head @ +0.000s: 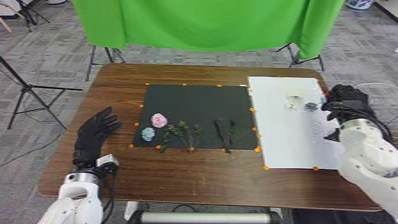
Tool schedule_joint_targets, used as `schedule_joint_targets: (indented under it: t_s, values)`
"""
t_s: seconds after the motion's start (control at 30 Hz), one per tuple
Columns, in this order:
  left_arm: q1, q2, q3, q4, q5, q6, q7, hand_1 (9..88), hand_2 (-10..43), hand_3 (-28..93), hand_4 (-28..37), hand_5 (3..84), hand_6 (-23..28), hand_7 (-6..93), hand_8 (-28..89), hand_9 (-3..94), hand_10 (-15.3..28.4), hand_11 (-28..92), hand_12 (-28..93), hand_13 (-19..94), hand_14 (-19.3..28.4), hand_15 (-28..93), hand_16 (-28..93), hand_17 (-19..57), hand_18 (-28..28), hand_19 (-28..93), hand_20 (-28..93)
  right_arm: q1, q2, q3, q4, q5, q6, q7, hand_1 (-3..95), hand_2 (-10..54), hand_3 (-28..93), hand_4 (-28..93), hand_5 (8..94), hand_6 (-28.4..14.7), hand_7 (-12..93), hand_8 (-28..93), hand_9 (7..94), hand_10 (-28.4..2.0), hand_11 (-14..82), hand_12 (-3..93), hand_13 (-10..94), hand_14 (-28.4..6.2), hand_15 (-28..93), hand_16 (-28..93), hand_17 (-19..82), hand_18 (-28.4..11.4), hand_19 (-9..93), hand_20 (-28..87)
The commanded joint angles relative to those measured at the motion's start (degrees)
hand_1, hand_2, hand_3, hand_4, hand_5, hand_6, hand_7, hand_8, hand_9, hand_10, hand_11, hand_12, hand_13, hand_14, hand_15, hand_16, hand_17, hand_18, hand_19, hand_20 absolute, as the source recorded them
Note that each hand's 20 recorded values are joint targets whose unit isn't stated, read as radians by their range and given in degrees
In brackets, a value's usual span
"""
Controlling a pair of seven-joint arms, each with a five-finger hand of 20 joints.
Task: Arrange flowers
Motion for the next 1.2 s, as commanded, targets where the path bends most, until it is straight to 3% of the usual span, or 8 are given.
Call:
schedule_joint_targets:
  t_s: [0.03, 0.23, 0.57, 0.83, 1.2]
  values:
    - [1.3, 0.31, 0.47, 0.45, -0.45, 0.33, -0.99, 16.3, -1.7, 72, -28.3, 44.1, -0.2, 14.7, -8, 44.6, 12.6, 18, 11, 38, 16.9, 30, 0, 6.5, 15.1, 11, 21, 43.8, -3.4, -29.2, -0.8, 2.5, -0.6, -8.6, 57.3, -5.0, 61, -23, 77.7, 2.0, 20, 3, 84.1, -10.3, 11.0, 20.5, 93, -1.7, 64, 28, 66, -14.6, 93, 57]
    - [0.7, 0.21, 1.16, 0.74, -0.25, 0.0, -1.22, 16.5, -1.5, 71, -28.3, 44.1, -0.2, 14.8, -8, 44.6, 12.5, 18, 11, 38, 16.9, 30, 0, 6.6, 15.1, 11, 21, 57.0, -13.7, -47.1, 1.7, 4.6, -2.1, -14.8, 57.2, -5.0, 61, -24, 77.8, 2.5, 20, 3, 84.1, -10.1, 10.8, 20.8, 92, -1.6, 64, 28, 66, -14.4, 93, 57]
    - [0.9, -0.06, 1.01, 0.72, -0.19, -0.53, -1.68, 16.2, -1.3, 71, -28.3, 44.1, -0.2, 14.6, -8, 44.6, 12.6, 18, 11, 38, 16.9, 30, 0, 6.5, 15.1, 10, 21, 55.7, -29.2, -53.2, 7.9, 2.0, -5.2, -21.6, 57.1, -4.6, 61, -24, 77.4, 2.8, 20, 2, 83.6, -9.6, 10.3, 21.2, 92, -1.2, 64, 28, 66, -14.1, 93, 57]
    - [0.4, 0.16, 1.05, 1.14, -0.13, -1.15, -2.46, 15.9, -1.1, 71, -28.3, 44.1, -0.3, 14.7, -8, 44.6, 12.6, 18, 11, 38, 16.9, 30, 0, 6.5, 15.1, 10, 21, 53.0, -32.8, -53.1, 8.9, 0.4, -8.0, -24.5, 57.1, -4.5, 61, -25, 77.1, 3.1, 21, 2, 83.3, -9.3, 10.2, 21.4, 92, -1.0, 64, 28, 65, -13.7, 93, 57]
    - [0.1, 0.17, 1.2, 1.44, -0.23, -1.44, -2.4, 15.4, -0.8, 71, -28.3, 44.1, -0.3, 14.6, -8, 44.6, 12.6, 18, 11, 38, 16.9, 30, 0, 6.5, 15.1, 10, 21, 48.7, -33.8, -52.9, 9.3, -1.5, -15.2, -25.6, 56.3, -3.9, 61, -25, 75.9, 3.7, 22, 2, 80.3, -9.0, 9.2, 21.5, 91, -0.7, 65, 28, 65, -13.2, 93, 57]
